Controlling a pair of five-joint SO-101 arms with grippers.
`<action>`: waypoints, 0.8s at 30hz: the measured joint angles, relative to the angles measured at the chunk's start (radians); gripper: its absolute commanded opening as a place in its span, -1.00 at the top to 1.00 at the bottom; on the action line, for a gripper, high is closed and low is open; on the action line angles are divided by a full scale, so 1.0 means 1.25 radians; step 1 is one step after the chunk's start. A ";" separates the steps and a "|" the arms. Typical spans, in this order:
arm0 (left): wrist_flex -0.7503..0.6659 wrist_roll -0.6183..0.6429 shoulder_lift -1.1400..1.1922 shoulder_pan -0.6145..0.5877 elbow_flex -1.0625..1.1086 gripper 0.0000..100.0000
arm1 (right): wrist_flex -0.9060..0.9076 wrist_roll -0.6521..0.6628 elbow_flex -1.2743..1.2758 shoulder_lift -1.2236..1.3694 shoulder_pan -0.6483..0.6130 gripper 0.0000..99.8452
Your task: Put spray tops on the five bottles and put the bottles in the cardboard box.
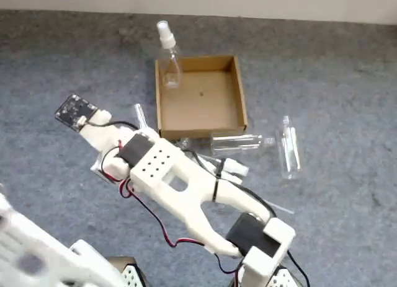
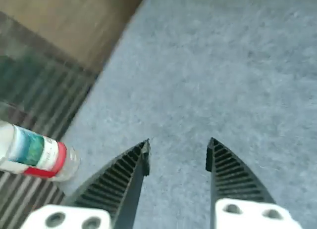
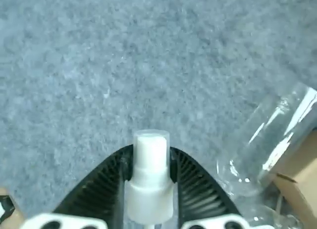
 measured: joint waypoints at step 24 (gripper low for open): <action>-0.001 0.000 0.342 0.087 -0.080 0.66 | -0.060 -0.039 0.001 0.091 -0.001 0.53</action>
